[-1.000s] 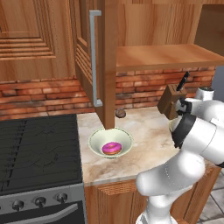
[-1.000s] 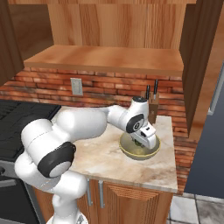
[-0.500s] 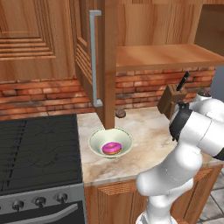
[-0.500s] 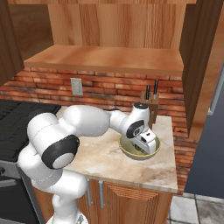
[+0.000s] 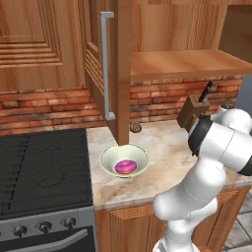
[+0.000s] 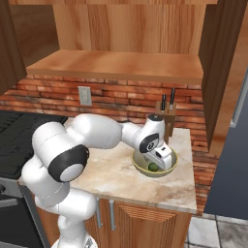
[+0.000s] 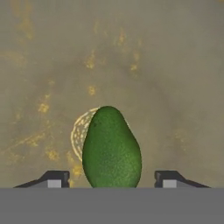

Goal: Pick both bowls and place them on the counter. Then place the donut in one bowl and place the avocado in the other bowl.

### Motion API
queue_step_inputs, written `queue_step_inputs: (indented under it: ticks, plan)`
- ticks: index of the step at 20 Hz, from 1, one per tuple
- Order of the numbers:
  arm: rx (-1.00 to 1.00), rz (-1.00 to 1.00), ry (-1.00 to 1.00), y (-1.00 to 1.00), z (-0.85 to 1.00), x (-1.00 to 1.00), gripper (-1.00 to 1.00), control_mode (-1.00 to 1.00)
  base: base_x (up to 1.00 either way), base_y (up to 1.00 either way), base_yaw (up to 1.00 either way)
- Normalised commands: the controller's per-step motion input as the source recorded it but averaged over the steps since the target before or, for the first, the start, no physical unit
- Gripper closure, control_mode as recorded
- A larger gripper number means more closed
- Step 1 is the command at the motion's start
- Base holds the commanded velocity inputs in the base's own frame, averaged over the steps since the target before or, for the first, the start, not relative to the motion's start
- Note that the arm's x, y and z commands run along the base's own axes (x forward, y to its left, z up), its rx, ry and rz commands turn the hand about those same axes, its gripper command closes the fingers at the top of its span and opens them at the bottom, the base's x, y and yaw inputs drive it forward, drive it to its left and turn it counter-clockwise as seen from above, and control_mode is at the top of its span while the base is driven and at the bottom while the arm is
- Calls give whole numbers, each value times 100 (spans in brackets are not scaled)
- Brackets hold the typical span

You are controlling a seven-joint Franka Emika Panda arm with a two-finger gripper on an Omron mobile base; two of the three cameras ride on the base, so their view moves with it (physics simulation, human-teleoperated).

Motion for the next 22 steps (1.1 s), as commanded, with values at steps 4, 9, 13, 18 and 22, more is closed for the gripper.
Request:
queue_step_inputs:
  ticks: [4, 9, 13, 18, 22]
  plan:
    - [0, 0, 0, 0, 23, 0, -100, -100, 0, 0, 0]
    - [0, 0, -6, 1, 64, -32, -100, -100, 0, 0, 0]
    - [-2, 0, -9, 25, 66, -78, -100, -100, 0, 0, 0]
    - [-8, 3, -5, 59, 48, -95, -100, -100, 0, 0, 0]
    - [-11, 6, 0, 92, 22, -73, -100, -100, 0, 0, 0]
